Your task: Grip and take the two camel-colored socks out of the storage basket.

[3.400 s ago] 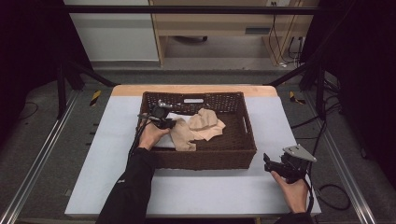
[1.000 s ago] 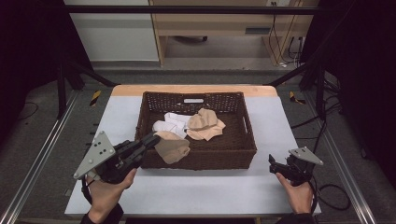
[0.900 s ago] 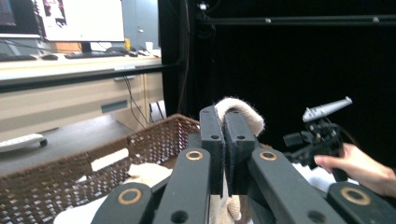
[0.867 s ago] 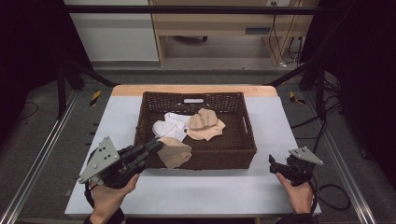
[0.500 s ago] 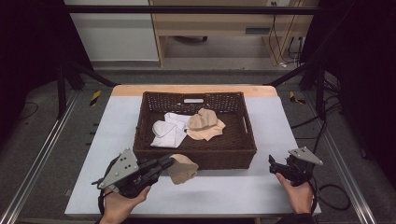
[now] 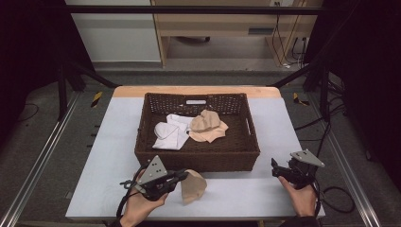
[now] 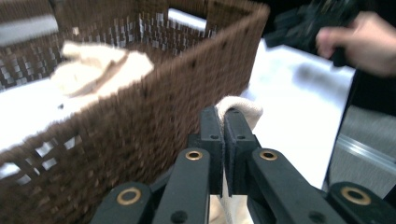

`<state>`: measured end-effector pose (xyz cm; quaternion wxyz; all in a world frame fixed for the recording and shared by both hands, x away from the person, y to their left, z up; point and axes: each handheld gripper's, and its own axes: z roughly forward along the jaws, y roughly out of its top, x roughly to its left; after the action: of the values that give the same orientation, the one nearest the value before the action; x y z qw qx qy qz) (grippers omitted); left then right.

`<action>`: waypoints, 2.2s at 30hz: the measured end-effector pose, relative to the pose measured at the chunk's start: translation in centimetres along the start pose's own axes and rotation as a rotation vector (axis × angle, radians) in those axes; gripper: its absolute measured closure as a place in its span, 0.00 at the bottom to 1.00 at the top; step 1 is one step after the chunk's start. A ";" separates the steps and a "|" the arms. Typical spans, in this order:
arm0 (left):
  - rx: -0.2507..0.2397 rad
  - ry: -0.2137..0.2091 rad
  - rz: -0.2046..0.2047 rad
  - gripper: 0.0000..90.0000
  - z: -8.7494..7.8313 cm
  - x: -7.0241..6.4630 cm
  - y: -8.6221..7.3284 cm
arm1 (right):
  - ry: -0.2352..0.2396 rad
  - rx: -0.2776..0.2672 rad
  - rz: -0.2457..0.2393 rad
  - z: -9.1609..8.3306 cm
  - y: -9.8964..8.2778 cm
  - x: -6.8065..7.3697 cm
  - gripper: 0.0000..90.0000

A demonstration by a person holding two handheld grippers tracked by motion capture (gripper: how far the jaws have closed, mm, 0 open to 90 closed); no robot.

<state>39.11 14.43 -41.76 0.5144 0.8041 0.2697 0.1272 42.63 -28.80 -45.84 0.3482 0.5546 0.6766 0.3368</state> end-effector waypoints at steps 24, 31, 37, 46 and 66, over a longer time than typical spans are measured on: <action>0.145 0.033 -0.009 0.61 2.3 1.2 -2.5 | 0.003 0.010 -0.010 0.3 -0.1 0.0 0.06; 0.025 0.055 -0.010 0.56 -0.2 0.9 -0.6 | 0.005 0.006 -0.004 0.2 -0.1 0.0 0.06; -0.078 0.097 -0.020 0.54 -1.9 0.8 0.9 | 0.007 0.002 -0.007 0.2 0.0 0.0 0.05; -0.150 0.143 -0.029 0.51 -2.1 1.9 3.3 | 0.013 -0.007 -0.006 0.1 0.0 0.2 0.05; -0.221 0.230 -0.050 0.49 1.9 4.5 11.7 | 0.002 -0.019 0.016 0.1 0.1 -0.2 0.05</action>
<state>47.26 11.77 -32.45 0.5683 0.7158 0.3312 0.2345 42.82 -28.96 -45.75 0.3500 0.5563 0.6691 0.3468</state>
